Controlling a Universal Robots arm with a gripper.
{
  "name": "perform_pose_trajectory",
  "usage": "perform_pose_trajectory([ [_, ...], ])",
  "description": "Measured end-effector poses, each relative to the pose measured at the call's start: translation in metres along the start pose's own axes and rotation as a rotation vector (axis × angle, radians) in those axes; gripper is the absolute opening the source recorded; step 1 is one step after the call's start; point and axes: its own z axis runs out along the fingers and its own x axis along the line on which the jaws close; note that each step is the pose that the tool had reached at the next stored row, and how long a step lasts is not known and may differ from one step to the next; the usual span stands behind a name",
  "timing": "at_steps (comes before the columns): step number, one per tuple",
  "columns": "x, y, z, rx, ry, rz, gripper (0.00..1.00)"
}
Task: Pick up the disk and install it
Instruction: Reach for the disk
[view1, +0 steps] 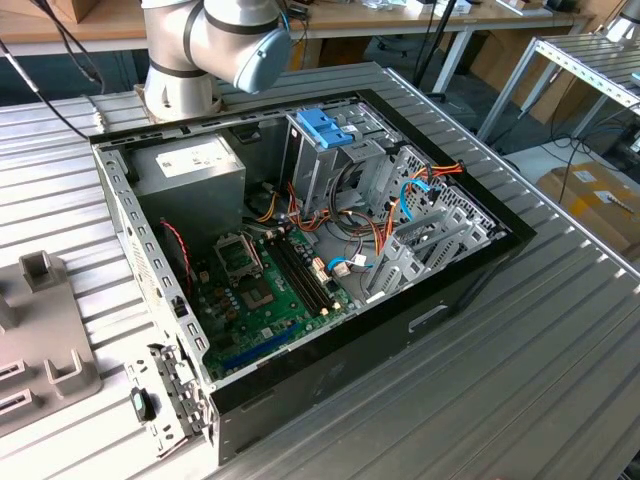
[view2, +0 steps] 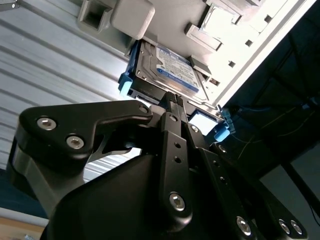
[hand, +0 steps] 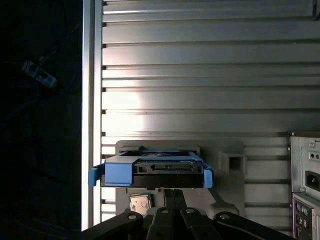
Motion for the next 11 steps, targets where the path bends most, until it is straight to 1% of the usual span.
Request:
perform_pose_trajectory([
  [4, 0.0028, 0.0011, 0.0012, 0.0026, -0.0009, -0.020, 0.11],
  [5, 0.0038, 0.0011, 0.0012, 0.0027, -0.0009, -0.021, 0.11],
  [9, 0.0040, 0.0011, 0.0012, 0.0028, -0.0009, -0.021, 0.11],
  [11, 0.0063, 0.0012, 0.0014, 0.0028, -0.0020, -0.021, 0.11],
])
